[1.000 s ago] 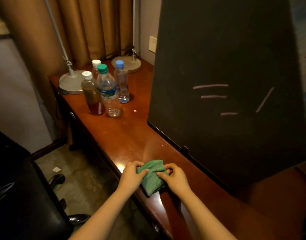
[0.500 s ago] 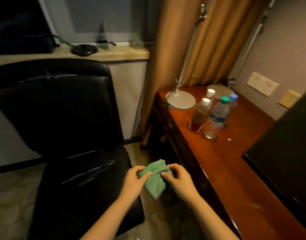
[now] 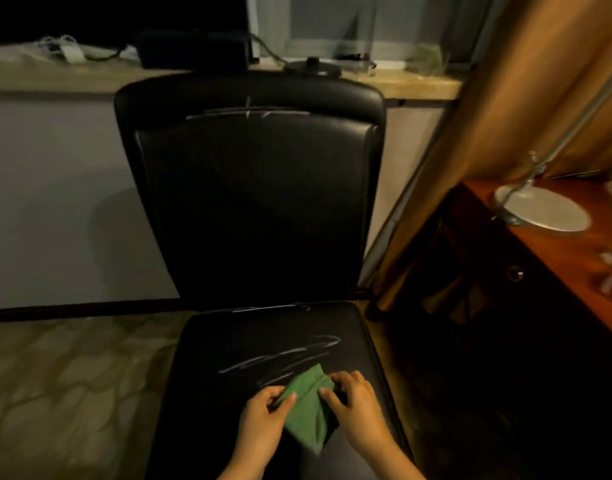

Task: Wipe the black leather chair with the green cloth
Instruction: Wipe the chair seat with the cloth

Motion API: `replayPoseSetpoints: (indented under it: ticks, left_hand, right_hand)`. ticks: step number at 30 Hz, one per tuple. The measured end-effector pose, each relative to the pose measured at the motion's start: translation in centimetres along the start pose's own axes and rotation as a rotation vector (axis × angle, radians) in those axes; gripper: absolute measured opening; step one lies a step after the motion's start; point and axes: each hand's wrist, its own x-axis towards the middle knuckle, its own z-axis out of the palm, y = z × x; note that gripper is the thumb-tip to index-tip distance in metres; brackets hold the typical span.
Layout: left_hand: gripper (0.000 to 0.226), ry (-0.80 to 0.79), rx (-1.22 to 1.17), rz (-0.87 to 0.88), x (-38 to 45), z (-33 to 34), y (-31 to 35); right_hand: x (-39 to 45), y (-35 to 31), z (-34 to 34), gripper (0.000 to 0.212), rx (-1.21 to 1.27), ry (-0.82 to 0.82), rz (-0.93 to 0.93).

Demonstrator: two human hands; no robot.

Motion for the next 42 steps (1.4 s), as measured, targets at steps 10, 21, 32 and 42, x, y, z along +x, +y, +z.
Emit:
replayPoseSetpoints:
  ticks: [10, 21, 32, 42]
  left_hand:
    - [0.012, 0.057, -0.003, 0.099, 13.8, 2.8, -12.3]
    - [0.038, 0.470, 0.607, 0.394, 11.6, 0.5, -14.5]
    - [0.061, 0.395, 0.800, 0.299, 12.6, -3.5, -16.9]
    - [0.054, 0.471, 0.641, 0.145, 15.1, -4.6, -15.6]
  right_hand:
    - [9.3, 8.5, 12.2, 0.023, -0.128, 0.108, -0.071]
    - [6.2, 9.3, 19.0, 0.049, -0.574, 0.152, -0.400]
    - [17.8, 11.9, 14.2, 0.050, -0.396, 0.275, 0.145]
    - [15.8, 9.5, 19.0, 0.048, -0.615, 0.191, -0.446]
